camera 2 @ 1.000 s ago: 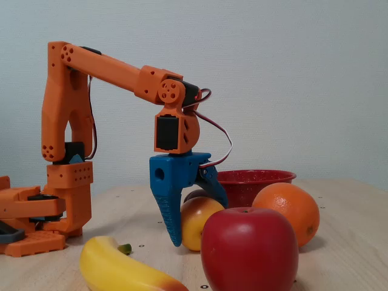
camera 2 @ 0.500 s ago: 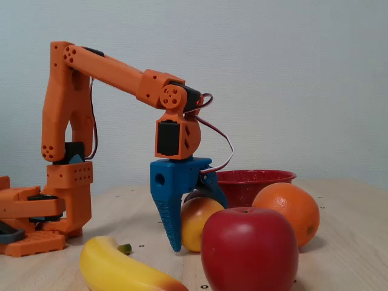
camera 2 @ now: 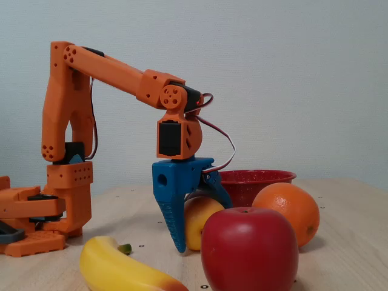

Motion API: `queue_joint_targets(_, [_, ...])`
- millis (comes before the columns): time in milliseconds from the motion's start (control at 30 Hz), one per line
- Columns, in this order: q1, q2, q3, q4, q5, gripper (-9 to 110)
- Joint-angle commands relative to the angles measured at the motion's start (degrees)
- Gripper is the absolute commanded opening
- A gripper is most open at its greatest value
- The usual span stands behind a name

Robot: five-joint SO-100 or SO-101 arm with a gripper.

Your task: Put peach in the red bowl.

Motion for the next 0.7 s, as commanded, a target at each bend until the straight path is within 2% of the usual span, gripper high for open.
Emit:
queue_joint_targets(0, [1.0, 2.7, -3.6, -1.7, 1.4, 52])
queue_joint_targets(667, [1.1, 2.9, -2.7, -2.5, 0.9, 49])
